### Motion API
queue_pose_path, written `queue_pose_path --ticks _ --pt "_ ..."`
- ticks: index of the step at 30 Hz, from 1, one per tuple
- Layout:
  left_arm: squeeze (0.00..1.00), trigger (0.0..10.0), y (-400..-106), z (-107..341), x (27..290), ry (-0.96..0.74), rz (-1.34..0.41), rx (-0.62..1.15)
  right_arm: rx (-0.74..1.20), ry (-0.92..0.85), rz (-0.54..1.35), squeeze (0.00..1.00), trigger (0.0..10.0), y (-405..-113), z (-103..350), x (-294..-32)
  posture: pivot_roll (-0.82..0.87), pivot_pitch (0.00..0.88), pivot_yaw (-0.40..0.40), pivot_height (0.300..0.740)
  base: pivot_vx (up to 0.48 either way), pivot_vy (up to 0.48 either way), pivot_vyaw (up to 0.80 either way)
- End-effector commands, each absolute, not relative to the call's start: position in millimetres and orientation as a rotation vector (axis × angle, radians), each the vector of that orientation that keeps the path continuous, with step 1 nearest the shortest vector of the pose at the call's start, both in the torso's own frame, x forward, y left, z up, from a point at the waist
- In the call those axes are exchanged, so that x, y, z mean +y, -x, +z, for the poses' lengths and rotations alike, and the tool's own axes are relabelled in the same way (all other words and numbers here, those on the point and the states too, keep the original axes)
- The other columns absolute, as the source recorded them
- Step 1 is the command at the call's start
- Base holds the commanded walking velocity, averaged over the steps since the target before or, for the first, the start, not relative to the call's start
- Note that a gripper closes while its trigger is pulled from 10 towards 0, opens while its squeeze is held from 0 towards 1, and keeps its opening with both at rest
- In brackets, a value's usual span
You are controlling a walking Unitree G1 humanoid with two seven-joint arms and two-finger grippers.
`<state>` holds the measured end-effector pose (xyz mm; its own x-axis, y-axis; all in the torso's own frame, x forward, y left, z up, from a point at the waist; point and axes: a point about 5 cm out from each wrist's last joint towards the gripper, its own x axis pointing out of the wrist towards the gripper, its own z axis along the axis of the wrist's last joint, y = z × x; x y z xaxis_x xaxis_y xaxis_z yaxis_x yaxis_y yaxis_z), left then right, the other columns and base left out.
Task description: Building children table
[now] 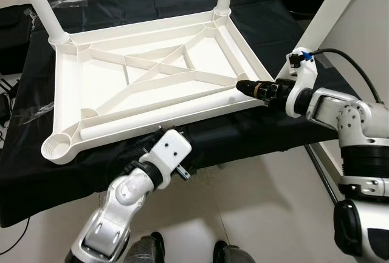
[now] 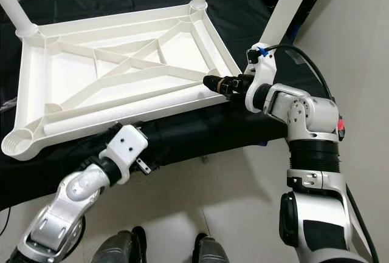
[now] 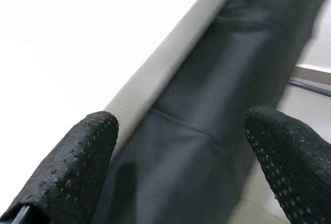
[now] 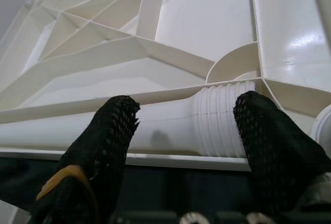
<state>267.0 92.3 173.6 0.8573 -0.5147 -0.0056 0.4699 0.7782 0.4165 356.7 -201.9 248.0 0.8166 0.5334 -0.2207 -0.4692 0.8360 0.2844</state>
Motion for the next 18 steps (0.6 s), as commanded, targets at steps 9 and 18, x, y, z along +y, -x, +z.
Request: queue_pose_path --ticks 9,18 --pt "0.0 10.0 -272 158 101 -0.452 -0.502 -0.014 0.327 -0.19 0.544 0.0 10.0 -358 242 -200 0.1 0.249 -0.064 0.74 0.0 0.0 0.0" --pt "0.0 10.0 -261 153 95 -0.404 -0.532 0.002 0.375 -0.166 0.522 0.0 10.0 -363 230 -198 0.1 0.257 -0.069 0.74 0.0 0.0 0.0"
